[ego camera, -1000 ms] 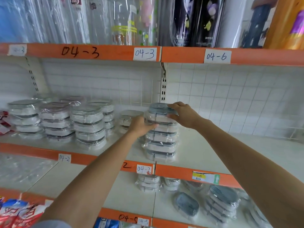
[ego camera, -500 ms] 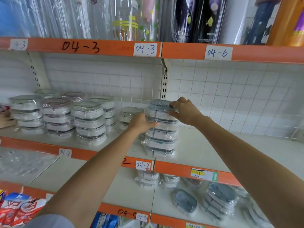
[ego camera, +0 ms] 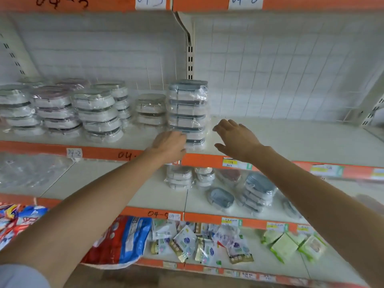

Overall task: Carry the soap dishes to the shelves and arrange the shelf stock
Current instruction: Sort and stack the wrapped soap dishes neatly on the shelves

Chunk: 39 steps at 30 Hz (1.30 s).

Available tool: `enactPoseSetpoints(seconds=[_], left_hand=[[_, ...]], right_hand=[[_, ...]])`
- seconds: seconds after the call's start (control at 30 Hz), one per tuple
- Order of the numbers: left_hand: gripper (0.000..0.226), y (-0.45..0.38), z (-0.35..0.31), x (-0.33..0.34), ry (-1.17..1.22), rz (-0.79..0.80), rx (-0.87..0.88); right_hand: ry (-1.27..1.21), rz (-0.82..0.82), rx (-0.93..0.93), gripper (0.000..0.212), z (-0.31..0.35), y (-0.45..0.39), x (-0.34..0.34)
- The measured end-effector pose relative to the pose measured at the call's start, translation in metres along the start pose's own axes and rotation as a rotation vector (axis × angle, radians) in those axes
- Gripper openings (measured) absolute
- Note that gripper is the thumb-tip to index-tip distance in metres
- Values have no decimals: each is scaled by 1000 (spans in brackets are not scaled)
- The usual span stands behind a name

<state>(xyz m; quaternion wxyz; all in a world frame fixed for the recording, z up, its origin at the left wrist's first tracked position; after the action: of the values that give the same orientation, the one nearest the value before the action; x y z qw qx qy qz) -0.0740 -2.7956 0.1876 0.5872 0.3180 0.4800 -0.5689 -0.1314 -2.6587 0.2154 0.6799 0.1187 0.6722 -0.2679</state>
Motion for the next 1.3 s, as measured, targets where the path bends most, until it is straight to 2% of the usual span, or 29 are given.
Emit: enactPoseSetpoints(seconds=[0.2, 0.37, 0.5, 0.6, 0.7, 0.8, 0.9, 1.0, 1.07, 1.23, 1.3], left_hand=[[25, 39, -78, 67, -6, 123, 195], [31, 43, -115, 151, 108, 353, 163], [36, 37, -129, 231, 168, 466, 85], [38, 21, -118, 280, 202, 438, -14], [49, -10, -95, 308, 211, 327, -124], [60, -46, -72, 325, 224, 226, -164], [81, -76, -48, 343, 210, 209, -189], [112, -98, -34, 363, 175, 261, -178], [123, -110, -31, 372, 117, 295, -152], [121, -125, -33, 387, 28, 364, -72], [108, -127, -32, 384, -17, 308, -61]], right_hand=[[-88, 191, 99, 47, -23, 73, 100], [-181, 324, 227, 50, -50, 106, 192], [-230, 391, 275, 53, -65, 104, 271], [-274, 375, 298, 59, -79, 85, 321], [-296, 328, 325, 60, -96, 61, 357], [-287, 290, 371, 68, -116, 39, 381], [-286, 300, 434, 83, -133, 23, 399], [-284, 344, 505, 98, -146, 13, 419], [-269, 375, 535, 106, -151, 11, 432], [-203, 367, 534, 101, -157, 10, 446], [-189, 350, 518, 95, -156, 9, 443]])
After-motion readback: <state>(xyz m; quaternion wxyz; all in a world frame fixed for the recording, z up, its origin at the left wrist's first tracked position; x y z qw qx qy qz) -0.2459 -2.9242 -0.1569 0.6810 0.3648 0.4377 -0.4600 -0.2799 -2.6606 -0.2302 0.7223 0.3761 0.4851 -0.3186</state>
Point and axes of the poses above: each hand's wrist, its own y-axis away from the middle knuckle, its own x-axis out of the palm, z = x × y, the point moved 7 cm from there along -y, towards the middle knuckle, and after that the axes turned 12 degrees about -y, right-handed, at the moved point
